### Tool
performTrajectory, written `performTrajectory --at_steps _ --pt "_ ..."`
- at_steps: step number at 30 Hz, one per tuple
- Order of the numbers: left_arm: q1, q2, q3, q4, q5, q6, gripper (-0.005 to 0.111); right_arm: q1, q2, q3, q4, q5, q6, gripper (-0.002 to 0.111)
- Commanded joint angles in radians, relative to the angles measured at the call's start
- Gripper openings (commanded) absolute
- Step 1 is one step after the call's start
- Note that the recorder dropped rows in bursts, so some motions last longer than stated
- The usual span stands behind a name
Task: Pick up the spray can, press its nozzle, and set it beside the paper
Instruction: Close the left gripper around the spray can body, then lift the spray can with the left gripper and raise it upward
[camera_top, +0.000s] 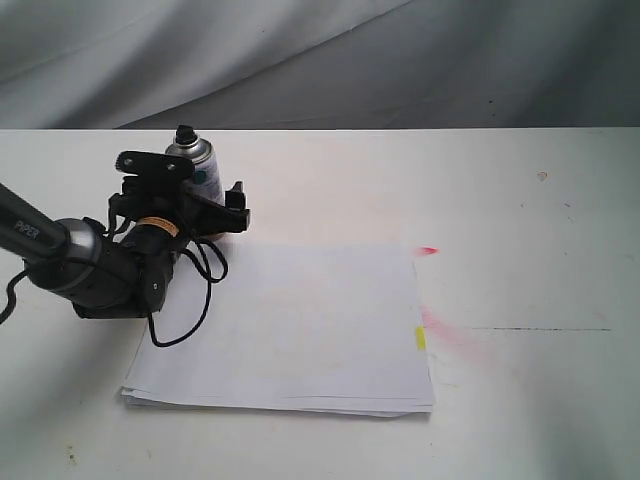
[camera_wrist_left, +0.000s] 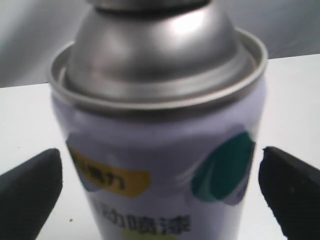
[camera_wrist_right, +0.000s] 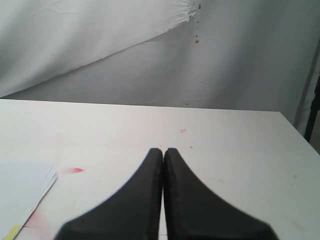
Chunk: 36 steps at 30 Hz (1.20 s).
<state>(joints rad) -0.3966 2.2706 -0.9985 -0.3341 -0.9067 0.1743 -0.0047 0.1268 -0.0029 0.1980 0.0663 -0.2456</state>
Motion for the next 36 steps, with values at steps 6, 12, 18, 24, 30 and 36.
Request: performTrajectory --at_steps 6,12,18,24,30,36 --pt "0.002 0.000 -0.008 -0.001 0.000 0.096 0.082 -0.008 -0.003 0.003 -0.012 -0.002 -0.005 0.000" --pt "0.002 -0.002 -0.008 -0.001 -0.011 0.091 0.000 -0.008 -0.003 0.003 -0.012 -0.002 -0.005 0.000" --pt "0.002 -0.110 -0.008 -0.001 0.004 0.115 0.000 -0.008 -0.003 0.003 -0.012 -0.002 -0.005 0.000" --pt "0.002 -0.342 -0.008 -0.001 0.272 0.288 0.000 -0.008 -0.003 0.003 -0.012 -0.002 -0.005 0.000" --pt "0.002 -0.578 -0.008 -0.019 0.627 0.325 0.000 -0.008 -0.003 0.003 -0.012 -0.002 -0.005 0.000" --pt "0.002 -0.717 -0.006 -0.047 0.933 0.327 0.000 -0.008 -0.003 0.003 -0.012 -0.002 -0.005 0.000"
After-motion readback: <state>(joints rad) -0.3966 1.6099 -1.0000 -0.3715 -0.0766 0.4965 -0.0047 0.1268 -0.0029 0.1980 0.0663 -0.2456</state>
